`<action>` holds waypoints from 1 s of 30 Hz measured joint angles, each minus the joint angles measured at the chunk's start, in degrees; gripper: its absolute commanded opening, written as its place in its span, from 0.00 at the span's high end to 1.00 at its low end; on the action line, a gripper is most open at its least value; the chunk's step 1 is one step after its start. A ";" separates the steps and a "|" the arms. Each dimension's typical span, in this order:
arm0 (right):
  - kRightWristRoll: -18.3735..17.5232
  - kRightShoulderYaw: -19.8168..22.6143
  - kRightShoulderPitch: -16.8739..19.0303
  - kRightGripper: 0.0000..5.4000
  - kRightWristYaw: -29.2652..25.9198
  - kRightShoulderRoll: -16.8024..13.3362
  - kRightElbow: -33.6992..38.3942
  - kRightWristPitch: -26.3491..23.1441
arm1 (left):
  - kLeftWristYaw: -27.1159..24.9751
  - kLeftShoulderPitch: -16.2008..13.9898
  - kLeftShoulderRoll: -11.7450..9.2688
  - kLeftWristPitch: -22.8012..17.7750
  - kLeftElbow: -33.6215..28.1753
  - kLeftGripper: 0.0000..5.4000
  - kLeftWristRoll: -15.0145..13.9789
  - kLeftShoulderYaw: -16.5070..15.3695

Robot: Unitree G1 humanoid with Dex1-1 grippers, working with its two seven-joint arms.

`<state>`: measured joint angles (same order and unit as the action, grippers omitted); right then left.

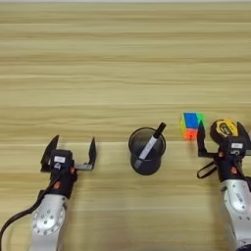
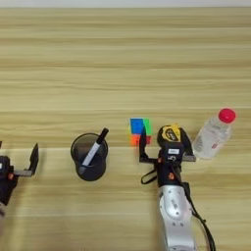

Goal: Move the objects on the table

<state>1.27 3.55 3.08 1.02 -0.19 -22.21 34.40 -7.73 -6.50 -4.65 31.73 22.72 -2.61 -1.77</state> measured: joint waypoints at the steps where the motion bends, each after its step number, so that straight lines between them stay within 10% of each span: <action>1: 0.16 -0.11 -0.06 0.00 0.00 0.00 0.07 0.00 | -0.15 1.35 0.15 -0.03 -0.12 0.00 -0.21 -0.05; 30: -2.43 -0.63 -0.56 0.00 -5.67 -2.06 -3.65 1.36 | 2.80 5.12 1.59 9.78 8.04 0.00 -2.39 -5.84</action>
<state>-1.16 2.92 2.52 -4.65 -2.26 -25.86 35.76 -4.94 -1.37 -3.06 41.51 30.76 -5.00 -7.61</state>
